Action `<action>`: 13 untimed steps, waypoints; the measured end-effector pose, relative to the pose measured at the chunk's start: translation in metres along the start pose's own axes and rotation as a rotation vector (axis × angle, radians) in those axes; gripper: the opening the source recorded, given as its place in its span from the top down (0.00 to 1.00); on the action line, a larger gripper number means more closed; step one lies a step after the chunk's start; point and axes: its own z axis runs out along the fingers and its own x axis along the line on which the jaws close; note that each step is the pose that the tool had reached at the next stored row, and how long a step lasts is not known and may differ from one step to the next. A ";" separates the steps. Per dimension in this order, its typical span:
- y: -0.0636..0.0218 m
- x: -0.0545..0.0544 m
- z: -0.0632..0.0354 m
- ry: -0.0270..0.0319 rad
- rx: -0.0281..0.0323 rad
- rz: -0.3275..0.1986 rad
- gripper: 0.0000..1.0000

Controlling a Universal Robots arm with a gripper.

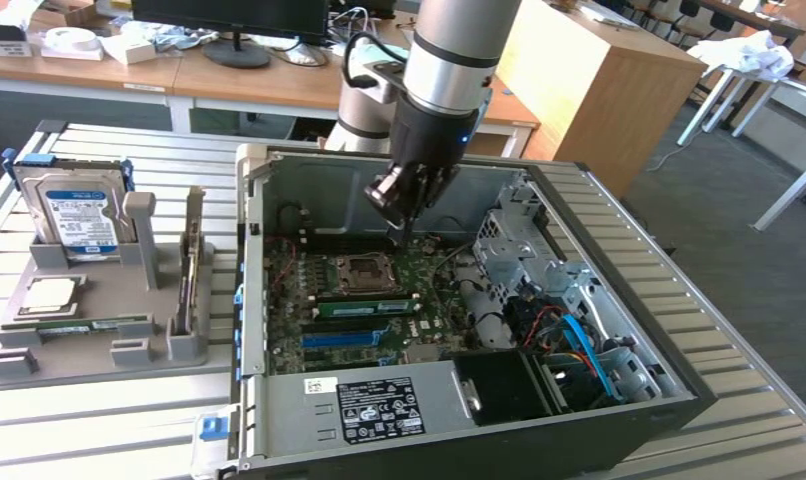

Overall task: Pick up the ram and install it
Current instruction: 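Press down the ram until it locks into place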

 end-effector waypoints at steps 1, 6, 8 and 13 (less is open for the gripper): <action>0.0000 0.000 0.0001 -0.0005 0.0004 0.018 0.90; 0.0000 0.000 0.0005 -0.0033 0.0025 0.110 0.90; 0.0000 0.000 0.0006 -0.0043 0.0034 0.145 0.90; 0.0000 0.000 0.0009 -0.0070 0.0055 0.236 0.90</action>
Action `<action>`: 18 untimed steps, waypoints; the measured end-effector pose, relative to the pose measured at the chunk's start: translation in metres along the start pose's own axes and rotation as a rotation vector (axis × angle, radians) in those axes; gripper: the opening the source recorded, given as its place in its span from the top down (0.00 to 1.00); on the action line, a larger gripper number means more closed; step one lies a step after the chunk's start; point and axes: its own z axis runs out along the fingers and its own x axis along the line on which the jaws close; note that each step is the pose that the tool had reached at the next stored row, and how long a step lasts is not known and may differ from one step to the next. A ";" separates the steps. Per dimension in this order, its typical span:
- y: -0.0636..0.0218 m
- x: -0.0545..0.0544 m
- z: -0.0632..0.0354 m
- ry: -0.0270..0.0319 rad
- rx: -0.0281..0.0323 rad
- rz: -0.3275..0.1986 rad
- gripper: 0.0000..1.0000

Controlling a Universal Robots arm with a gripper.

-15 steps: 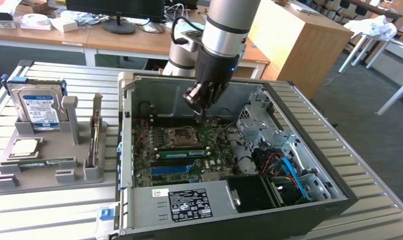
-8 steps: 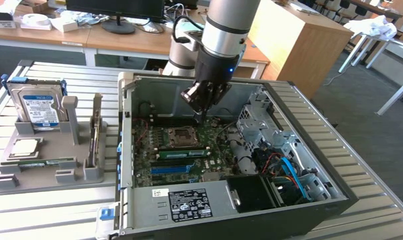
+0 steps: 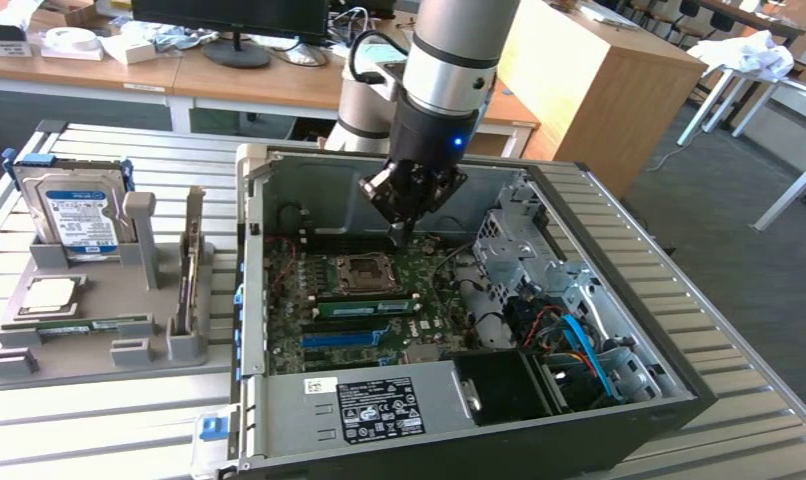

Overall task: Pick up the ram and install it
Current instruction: 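Press down the ram until it locks into place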

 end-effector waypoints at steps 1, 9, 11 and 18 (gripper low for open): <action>0.0000 0.000 0.0000 -0.0005 0.0005 0.018 0.90; 0.0000 0.000 0.0004 -0.0047 0.0039 0.163 0.90; 0.0000 0.000 0.0006 -0.0058 0.0047 0.200 0.90; 0.0000 0.000 0.0006 -0.0069 0.0058 0.240 0.90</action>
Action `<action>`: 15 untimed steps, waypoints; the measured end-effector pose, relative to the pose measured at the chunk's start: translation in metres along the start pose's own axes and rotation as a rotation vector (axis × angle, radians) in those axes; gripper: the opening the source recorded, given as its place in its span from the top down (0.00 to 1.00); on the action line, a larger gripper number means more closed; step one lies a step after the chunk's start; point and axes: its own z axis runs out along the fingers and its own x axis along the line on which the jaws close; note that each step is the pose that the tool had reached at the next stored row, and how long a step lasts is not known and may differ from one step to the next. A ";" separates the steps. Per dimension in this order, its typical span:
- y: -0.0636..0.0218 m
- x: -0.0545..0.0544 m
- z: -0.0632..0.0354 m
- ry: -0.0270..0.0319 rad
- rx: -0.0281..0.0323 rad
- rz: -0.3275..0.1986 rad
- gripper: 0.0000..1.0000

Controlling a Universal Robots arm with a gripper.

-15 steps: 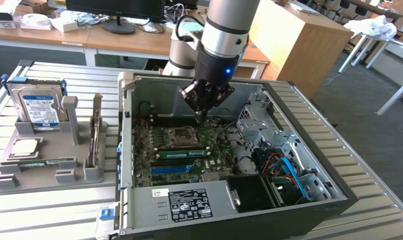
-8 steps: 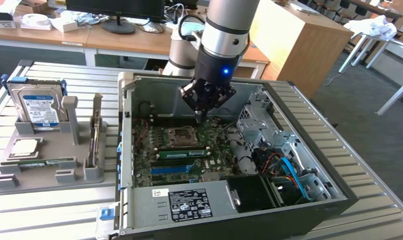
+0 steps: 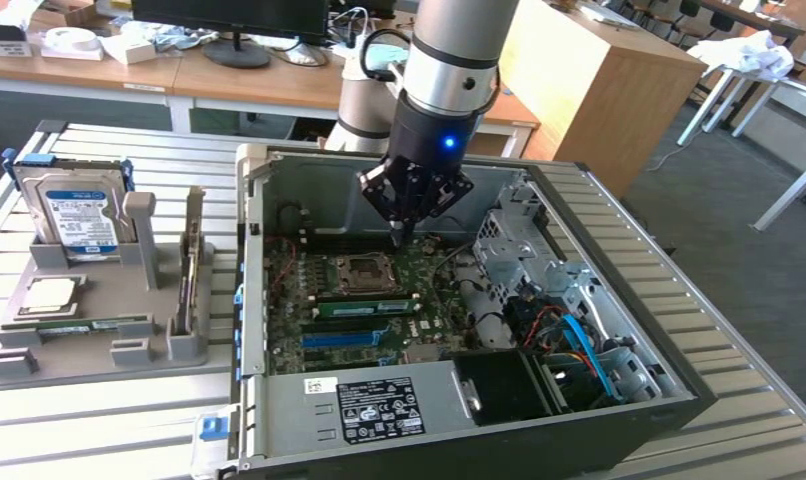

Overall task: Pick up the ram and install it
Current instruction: 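Press down the ram until it locks into place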

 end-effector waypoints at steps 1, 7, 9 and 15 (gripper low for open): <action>0.0000 0.000 0.0000 0.0000 0.0001 0.000 0.90; 0.0000 0.000 0.0000 0.0060 -0.0001 0.001 0.90; -0.0001 -0.001 0.0000 0.0089 -0.0003 0.001 0.90; -0.0001 -0.001 0.0000 0.0168 -0.0012 0.002 0.90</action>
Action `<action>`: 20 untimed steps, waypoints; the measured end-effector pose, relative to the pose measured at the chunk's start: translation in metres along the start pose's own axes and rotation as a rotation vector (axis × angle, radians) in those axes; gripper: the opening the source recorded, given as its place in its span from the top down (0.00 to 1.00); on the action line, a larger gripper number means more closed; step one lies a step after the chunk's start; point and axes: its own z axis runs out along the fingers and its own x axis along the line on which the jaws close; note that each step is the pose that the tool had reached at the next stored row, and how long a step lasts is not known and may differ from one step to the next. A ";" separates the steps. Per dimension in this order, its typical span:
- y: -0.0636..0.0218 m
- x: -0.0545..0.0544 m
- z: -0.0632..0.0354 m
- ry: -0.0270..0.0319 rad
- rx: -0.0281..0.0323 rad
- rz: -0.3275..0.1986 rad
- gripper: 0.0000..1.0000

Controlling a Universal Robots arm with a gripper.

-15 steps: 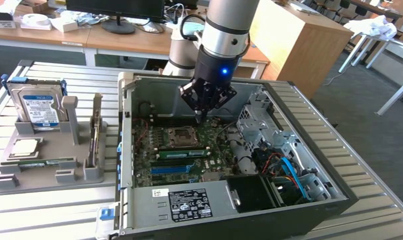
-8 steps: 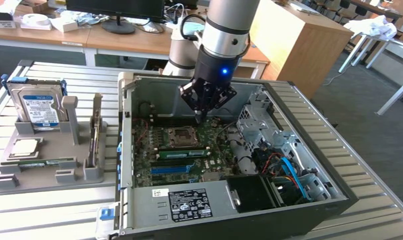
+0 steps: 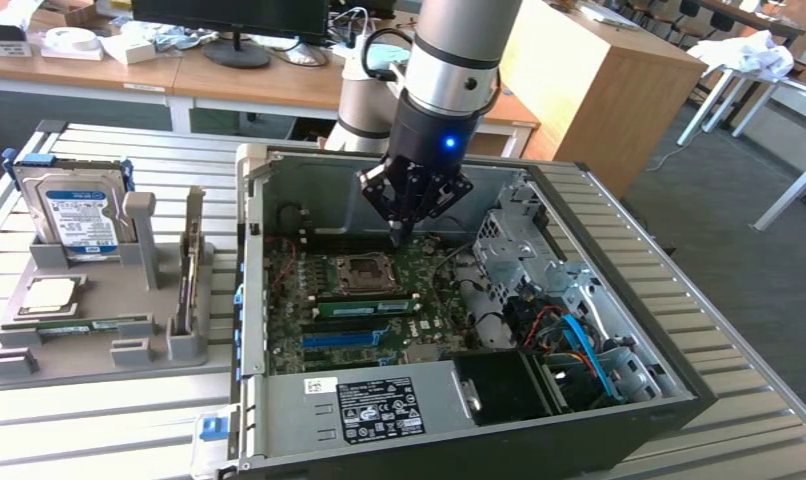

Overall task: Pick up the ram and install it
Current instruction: 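Press down the ram until it locks into place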

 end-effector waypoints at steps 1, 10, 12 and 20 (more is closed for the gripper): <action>0.0000 0.000 0.0000 0.0005 -0.0001 0.000 0.90; 0.0000 0.000 0.0000 0.0032 -0.0003 0.000 0.90; 0.0000 0.000 0.0000 0.0050 -0.0006 0.000 0.90; 0.0000 0.000 0.0000 0.0077 -0.0008 0.023 0.90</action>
